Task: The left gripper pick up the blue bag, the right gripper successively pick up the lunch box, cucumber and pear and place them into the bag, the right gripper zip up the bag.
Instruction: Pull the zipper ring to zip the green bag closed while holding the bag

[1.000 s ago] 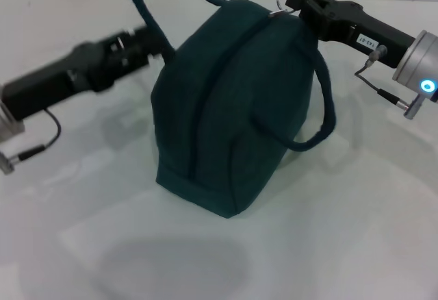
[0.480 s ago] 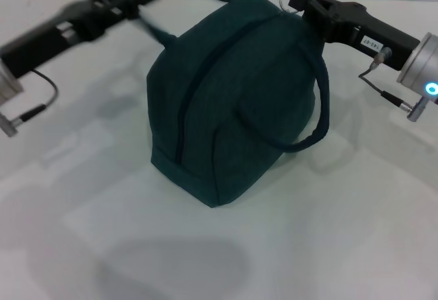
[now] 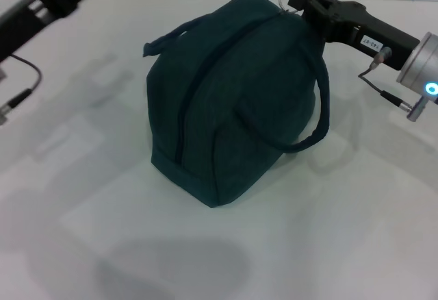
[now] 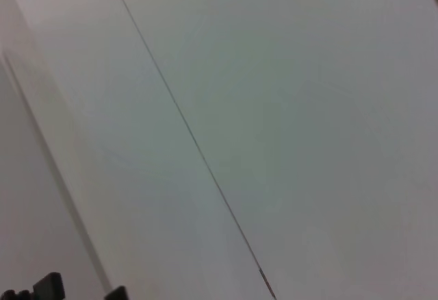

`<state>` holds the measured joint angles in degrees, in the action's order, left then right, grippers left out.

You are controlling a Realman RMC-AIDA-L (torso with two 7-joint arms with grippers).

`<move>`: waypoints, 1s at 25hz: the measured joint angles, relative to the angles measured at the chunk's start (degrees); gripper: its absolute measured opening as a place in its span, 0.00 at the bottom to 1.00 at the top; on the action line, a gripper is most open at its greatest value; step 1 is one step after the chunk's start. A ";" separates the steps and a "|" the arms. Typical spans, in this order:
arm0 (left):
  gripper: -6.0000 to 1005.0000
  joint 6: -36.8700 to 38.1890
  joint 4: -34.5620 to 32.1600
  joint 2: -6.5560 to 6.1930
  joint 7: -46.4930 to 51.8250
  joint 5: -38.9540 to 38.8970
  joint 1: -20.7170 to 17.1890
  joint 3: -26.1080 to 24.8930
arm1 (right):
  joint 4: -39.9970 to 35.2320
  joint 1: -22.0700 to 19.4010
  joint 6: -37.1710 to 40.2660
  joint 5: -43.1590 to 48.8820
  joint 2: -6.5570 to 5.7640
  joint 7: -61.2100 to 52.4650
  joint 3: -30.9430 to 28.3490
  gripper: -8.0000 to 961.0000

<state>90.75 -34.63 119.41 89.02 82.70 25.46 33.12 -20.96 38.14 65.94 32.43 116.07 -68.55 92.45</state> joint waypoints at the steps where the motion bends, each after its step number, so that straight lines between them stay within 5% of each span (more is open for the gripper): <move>1: 0.86 -0.43 0.00 0.00 0.45 0.11 0.59 1.68 | -0.04 0.00 0.00 0.00 0.02 0.00 0.00 0.03; 7: 0.86 -7.44 0.01 -0.13 6.15 6.52 5.56 9.24 | -0.02 -0.04 0.16 0.00 0.10 0.00 0.00 0.03; 25: 0.81 -12.28 -0.08 -0.20 14.80 15.71 8.97 11.65 | -0.32 -1.34 1.30 0.00 0.12 0.00 0.01 0.03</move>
<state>78.47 -34.71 119.21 103.82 98.40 34.43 44.77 -21.28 36.80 67.24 32.43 116.19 -68.55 92.46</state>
